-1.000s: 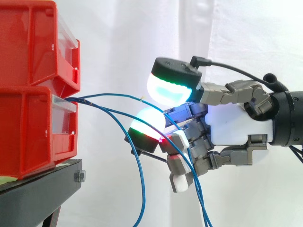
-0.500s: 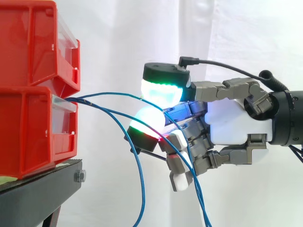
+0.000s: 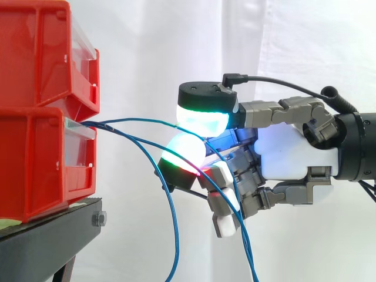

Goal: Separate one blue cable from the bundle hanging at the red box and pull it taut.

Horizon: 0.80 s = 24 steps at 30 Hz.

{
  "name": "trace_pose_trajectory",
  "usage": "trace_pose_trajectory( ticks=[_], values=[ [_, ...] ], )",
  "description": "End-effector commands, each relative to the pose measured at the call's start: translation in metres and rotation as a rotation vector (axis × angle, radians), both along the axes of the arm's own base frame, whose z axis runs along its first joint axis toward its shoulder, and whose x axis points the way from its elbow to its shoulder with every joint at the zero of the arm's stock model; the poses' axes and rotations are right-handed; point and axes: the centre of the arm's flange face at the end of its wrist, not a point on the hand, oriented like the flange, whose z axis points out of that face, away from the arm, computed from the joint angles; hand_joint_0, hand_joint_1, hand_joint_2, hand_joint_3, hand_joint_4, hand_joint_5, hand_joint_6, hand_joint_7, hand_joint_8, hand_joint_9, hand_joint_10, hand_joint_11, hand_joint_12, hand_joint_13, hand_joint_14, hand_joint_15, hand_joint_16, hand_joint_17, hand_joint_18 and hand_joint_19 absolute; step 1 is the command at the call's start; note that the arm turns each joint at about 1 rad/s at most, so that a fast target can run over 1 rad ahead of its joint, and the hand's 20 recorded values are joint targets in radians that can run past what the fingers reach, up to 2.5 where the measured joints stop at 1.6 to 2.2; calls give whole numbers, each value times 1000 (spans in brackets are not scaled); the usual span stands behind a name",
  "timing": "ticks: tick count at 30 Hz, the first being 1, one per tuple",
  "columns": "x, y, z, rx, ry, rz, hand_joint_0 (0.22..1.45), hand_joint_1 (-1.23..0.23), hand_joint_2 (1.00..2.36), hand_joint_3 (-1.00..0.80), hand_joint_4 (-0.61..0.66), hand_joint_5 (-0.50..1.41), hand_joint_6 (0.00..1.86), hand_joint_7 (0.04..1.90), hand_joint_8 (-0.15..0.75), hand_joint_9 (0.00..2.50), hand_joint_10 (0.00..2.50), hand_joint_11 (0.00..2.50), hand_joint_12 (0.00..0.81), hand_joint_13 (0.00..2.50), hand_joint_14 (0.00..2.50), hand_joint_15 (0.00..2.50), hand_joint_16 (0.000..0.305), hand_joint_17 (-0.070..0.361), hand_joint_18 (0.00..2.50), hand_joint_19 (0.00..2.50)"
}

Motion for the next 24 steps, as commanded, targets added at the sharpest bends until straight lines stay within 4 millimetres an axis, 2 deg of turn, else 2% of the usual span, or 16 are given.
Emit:
trace_pose_trajectory(
  ticks=[1,5,8,18,24],
  values=[
    [0,0,0,0,0,0,629,-764,1013,-62,218,-174,848,1076,385,1087,18,1009,440,1105,20,713,52,116,950,577],
    [0,0,0,12,-1,-1,634,-769,1017,20,114,-176,861,1080,379,1096,18,1051,433,1105,22,706,49,111,949,571],
    [0,0,0,33,-4,-3,646,-779,1019,23,86,-179,866,1072,369,1099,19,1092,422,1106,21,720,47,105,939,570],
    [0,2,-1,177,-18,2,656,-770,1025,-40,95,-191,863,1033,326,1212,13,1377,378,1289,25,914,38,85,940,561],
    [0,2,-1,221,-22,3,663,-758,1025,-66,97,-197,863,1020,305,1270,0,1702,335,1436,17,1484,37,84,959,611]
  ],
)
